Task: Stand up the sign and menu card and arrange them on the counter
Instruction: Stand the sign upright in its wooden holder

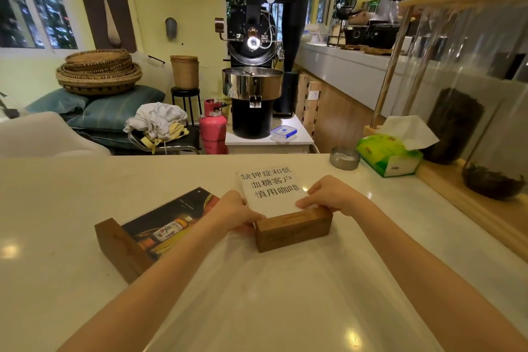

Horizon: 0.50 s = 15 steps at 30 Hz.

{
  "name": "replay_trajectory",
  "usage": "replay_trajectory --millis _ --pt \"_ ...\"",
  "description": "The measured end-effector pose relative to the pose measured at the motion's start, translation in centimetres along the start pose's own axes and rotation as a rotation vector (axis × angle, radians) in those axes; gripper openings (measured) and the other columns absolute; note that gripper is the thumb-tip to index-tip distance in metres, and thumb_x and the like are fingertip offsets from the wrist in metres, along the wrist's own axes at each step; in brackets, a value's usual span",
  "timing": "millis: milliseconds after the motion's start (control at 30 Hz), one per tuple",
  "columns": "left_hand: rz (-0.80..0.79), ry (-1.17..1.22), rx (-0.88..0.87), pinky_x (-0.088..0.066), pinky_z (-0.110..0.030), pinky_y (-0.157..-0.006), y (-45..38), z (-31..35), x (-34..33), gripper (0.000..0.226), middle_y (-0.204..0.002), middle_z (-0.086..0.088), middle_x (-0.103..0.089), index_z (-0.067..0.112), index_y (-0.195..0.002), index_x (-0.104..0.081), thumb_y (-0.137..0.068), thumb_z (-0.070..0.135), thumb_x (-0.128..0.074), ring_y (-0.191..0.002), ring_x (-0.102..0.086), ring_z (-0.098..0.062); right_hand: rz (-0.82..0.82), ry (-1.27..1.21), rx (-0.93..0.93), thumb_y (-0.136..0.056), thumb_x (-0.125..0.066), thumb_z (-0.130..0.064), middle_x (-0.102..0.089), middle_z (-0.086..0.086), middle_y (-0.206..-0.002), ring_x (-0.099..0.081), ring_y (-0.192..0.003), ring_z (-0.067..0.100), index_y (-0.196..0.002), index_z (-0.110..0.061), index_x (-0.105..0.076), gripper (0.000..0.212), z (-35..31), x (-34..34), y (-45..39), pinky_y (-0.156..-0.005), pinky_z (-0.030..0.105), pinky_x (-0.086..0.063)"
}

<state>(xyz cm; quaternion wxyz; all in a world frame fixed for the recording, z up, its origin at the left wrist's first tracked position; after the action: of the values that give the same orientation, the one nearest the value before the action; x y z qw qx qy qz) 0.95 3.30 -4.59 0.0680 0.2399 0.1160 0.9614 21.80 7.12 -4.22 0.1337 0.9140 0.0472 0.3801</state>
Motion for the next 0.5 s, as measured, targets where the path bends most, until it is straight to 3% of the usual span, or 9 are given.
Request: replay_trajectory --millis 67,133,300,500 --pt "0.018 0.031 -0.032 -0.053 -0.040 -0.086 -0.1 0.3 0.3 0.049 -0.113 -0.018 -0.064 -0.001 -0.110 -0.051 -0.067 0.007 -0.075 -0.100 -0.062 -0.029 0.048 -0.054 0.033 -0.066 -0.077 -0.031 -0.056 -0.008 -0.072 -0.052 -0.064 0.011 -0.089 -0.013 -0.060 0.034 -0.3 0.1 0.1 -0.049 0.021 -0.039" --pt "0.018 0.073 -0.057 -0.058 -0.042 -0.075 -0.1 0.6 0.6 0.050 -0.106 -0.015 -0.064 0.008 -0.106 -0.045 -0.066 0.005 -0.075 -0.091 -0.064 -0.027 0.091 -0.116 0.068 -0.065 -0.078 -0.031 -0.055 -0.010 -0.073 -0.053 -0.067 0.010 -0.093 -0.015 -0.057 0.039 -0.5 0.3 0.2 -0.050 0.021 -0.041" --pt "0.092 0.060 -0.175 -0.058 -0.028 -0.049 -0.1 1.4 1.6 0.052 -0.089 -0.006 -0.056 0.019 -0.097 -0.040 -0.063 0.006 -0.077 -0.077 -0.062 -0.020 0.190 -0.234 0.212 -0.064 -0.079 -0.032 -0.057 -0.010 -0.079 -0.057 -0.070 0.008 -0.093 -0.020 -0.050 0.043 -1.0 0.7 0.9 -0.051 0.017 -0.043" --pt "0.178 -0.075 -0.365 -0.057 -0.032 -0.056 0.3 2.4 2.0 0.051 -0.085 0.000 -0.055 0.021 -0.099 -0.037 -0.066 0.010 -0.075 -0.074 -0.061 -0.019 0.267 -0.388 0.352 -0.065 -0.079 -0.025 -0.062 -0.006 -0.086 -0.063 -0.076 0.013 -0.081 -0.026 -0.050 0.033 -1.3 0.8 1.9 -0.054 0.023 -0.053"
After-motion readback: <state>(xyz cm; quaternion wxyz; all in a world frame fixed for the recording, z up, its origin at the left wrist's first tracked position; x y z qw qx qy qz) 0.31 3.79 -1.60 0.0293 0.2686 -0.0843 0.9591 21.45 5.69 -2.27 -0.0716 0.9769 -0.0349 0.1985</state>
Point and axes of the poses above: each hand's wrist, its own y-axis away from the middle knuckle, its own x-axis out of the back of the hand, z = x × y, the point moved 5 cm from there along -y, towards the middle knuckle
